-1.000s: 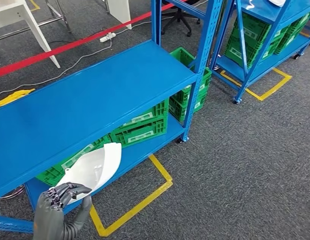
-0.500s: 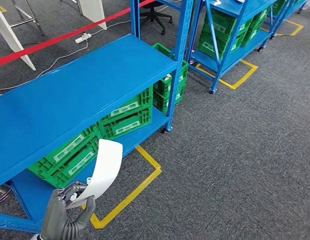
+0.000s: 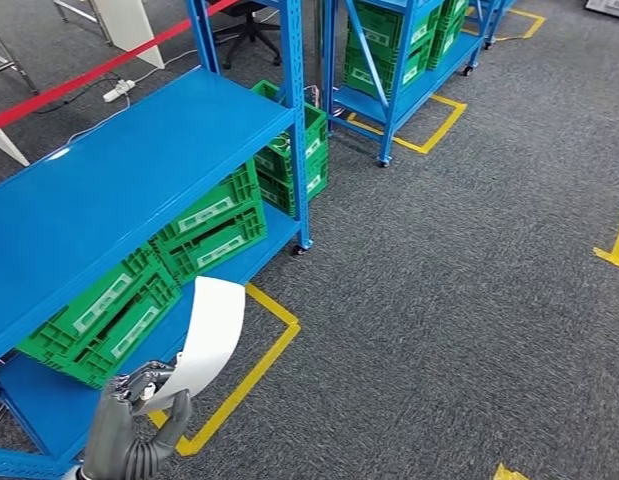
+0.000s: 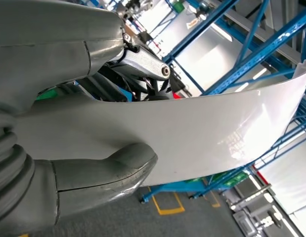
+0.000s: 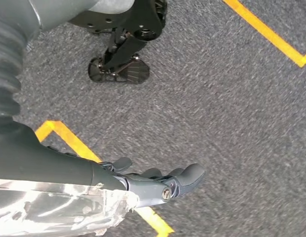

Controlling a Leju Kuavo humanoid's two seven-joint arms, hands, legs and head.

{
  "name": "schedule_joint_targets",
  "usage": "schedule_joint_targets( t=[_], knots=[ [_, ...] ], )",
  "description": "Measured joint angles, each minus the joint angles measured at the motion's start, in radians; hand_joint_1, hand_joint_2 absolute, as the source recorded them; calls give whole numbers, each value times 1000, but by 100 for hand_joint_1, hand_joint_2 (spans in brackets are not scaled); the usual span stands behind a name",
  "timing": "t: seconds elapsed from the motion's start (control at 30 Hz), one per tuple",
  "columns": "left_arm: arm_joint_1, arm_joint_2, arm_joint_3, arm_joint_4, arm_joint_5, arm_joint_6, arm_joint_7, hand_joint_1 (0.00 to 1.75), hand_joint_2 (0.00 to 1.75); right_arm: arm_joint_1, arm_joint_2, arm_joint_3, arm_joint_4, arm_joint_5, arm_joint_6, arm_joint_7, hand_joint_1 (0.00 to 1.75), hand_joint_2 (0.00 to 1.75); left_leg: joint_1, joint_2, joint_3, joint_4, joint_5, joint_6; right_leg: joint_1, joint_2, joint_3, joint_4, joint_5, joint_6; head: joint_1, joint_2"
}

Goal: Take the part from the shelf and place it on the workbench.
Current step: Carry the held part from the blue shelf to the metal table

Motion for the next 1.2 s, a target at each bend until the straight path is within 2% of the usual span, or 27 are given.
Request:
schedule_joint_targets(
  t=[0.07, 0.1, 0.13, 0.2, 0.27, 0.3, 0.33, 0.37, 0.4, 0.43, 0.47, 0.5, 0.57, 0.6, 0.63, 0.7, 0.77, 0.83, 0.9, 0.93, 0.97, 1.0, 1.07, 1.1, 1.13, 1.2],
  knots=[
    [0, 0, 0, 0, 0, 0, -1, 175, 175, -1, 0, 0, 3, 0, 0, 0, 0, 175, 2, -28, 72, -130, 57, 7, 1, 18, -12, 10, 2, 4, 0, 0],
    [0, 0, 0, 0, 0, 0, -3, 175, 175, -2, 0, 0, 4, -1, -1, 0, 0, 175, 4, -41, 94, -174, 69, 11, 2, 26, -18, 15, 4, 7, 0, 0],
    [0, 0, 0, 0, 0, 0, -8, 175, 175, -2, 0, 0, 5, -1, -2, 0, 0, 175, 5, -50, 103, -198, 67, 14, 2, 34, -27, 19, 7, 12, 0, 0],
    [-2, 0, 0, 0, 2, 0, -30, 175, 175, -1, -1, 1, 6, -5, -5, 0, 0, 175, 8, -43, 101, -212, 61, 21, 3, 46, -43, 26, 13, 24, 0, 0],
    [-6, 0, 0, 0, 3, 0, -58, 175, 175, 2, -5, 2, 11, -12, -12, 0, 0, 175, 13, -29, 98, -219, 63, 30, 4, 24, -66, 55, -5, 37, 5, 0],
    [-8, 0, -1, 0, 3, 0, -70, 175, 175, 2, -8, 3, 15, -15, -17, 0, 0, 175, 16, -20, 98, -221, 65, 34, 4, 5, -86, 96, -30, 43, 8, 0],
    [-9, 1, -2, 0, 2, 1, -81, 175, 175, 1, -10, 5, 21, -18, -23, 0, 0, 175, 16, -11, 97, -221, 66, 35, 1, -14, -115, 158, -63, 50, 12, 0],
    [-10, 1, -4, 0, -1, 2, -90, 175, 175, 0, -12, 7, 28, -20, -28, 0, 0, 175, 16, -1, 97, -221, 67, 36, -2, -23, -147, 231, -96, 55, 15, 0],
    [-12, 1, -5, 1, -5, 4, -99, 175, 175, -1, -16, 10, 37, -24, -35, 0, 0, 175, 15, 10, 96, -221, 67, 37, -6, -28, -174, 293, -117, 60, 16, 0],
    [-16, 2, -7, 2, -7, 7, -109, 175, 175, -1, -20, 14, 46, -29, -42, 0, 0, 175, 16, 20, 96, -221, 68, 36, -9, -30, -186, 325, -122, 63, 16, 0],
    [-23, 2, -8, 4, -9, 10, -120, 175, 175, 0, -25, 18, 56, -36, -50, 0, 0, 175, 16, 29, 96, -221, 68, 36, -12, -32, -177, 314, -107, 66, 16, 0],
    [-30, 2, -9, 6, -10, 13, -130, 175, 175, 1, -32, 23, 66, -45, -58, 0, 0, 175, 17, 36, 98, -221, 69, 34, -15, -37, -147, 262, -76, 68, 16, 0],
    [-44, 2, -12, 10, -9, 17, -146, 175, 175, 0, -42, 36, 87, -60, -71, 0, 0, 175, 15, 48, 100, -219, 68, 27, -18, -64, -65, 111, -19, 70, 16, 0],
    [-49, 3, -13, 11, -9, 18, -150, 175, 175, -2, -46, 42, 96, -65, -74, 0, 0, 175, 12, 53, 100, -218, 68, 21, -17, -73, -37, 60, -4, 66, 15, 0],
    [-53, 3, -14, 13, -9, 16, -152, 175, 175, -3, -49, 48, 104, -69, -77, 0, 0, 175, 9, 59, 99, -217, 69, 16, -16, -78, -25, 34, 0, 59, 15, 0],
    [-60, 4, -16, 15, -12, 10, -153, 175, 175, -2, -54, 54, 118, -74, -82, 0, 0, 175, 8, 68, 97, -217, 73, 6, -13, -65, -29, 32, 3, 41, 14, 0],
    [-67, 7, -18, 18, -13, 1, -156, 175, 175, 1, -59, 58, 130, -77, -87, 0, 0, 175, 12, 58, 88, -199, 55, -5, -13, -53, -36, 31, 9, 25, 13, 0],
    [-72, 10, -20, 20, -6, -10, -166, 175, 175, -1, -64, 65, 141, -77, -94, 0, 0, 175, 14, 27, 45, -107, -6, -10, -14, -38, -44, 30, 16, 12, 11, 0],
    [-76, 15, -21, 23, 18, -25, -188, 175, 175, -3, -71, 75, 157, -77, -107, 0, 0, 175, 13, 10, -21, 31, -69, -8, -11, -21, -54, 30, 22, 4, 10, 0],
    [-78, 17, -21, 23, 33, -33, -201, 175, 175, -4, -74, 80, 168, -76, -116, 0, 0, 175, 12, 7, -41, 72, -77, -6, -9, -12, -58, 30, 23, 2, 10, 0],
    [-80, 20, -20, 23, 46, -40, -213, 175, 175, -5, -78, 85, 180, -75, -123, 0, 0, 175, 10, 5, -44, 75, -63, -1, -6, -2, -59, 30, 25, 1, 10, 0],
    [-82, 22, -20, 24, 55, -45, -223, 175, 175, -6, -82, 89, 191, -74, -130, 0, 0, 175, 7, 1, -28, 39, -31, 6, -4, 8, -59, 30, 26, 1, 10, 0],
    [-85, 26, -20, 24, 62, -50, -232, 175, 175, -10, -86, 99, 211, -73, -137, 0, 0, 175, -1, -23, 34, -93, 46, 29, 0, 26, -58, 31, 28, 3, 10, 0],
    [-85, 27, -20, 23, 64, -51, -234, 175, 175, -14, -88, 102, 219, -73, -140, 0, 0, 175, -3, -37, 60, -150, 69, 39, 1, 35, -60, 32, 29, 5, 11, 0],
    [-86, 28, -19, 23, 67, -53, -239, 175, 175, -17, -90, 105, 228, -72, -144, 0, 0, 175, -6, -47, 75, -187, 78, 45, 0, 42, -65, 34, 31, 8, 11, 0],
    [-82, 29, -17, 22, 82, -58, -260, 175, 175, -21, -94, 110, 248, -77, -166, 3, 0, 175, -7, -45, 81, -215, 77, 48, -3, 54, -76, 33, 38, 19, 12, 0]
  ],
)
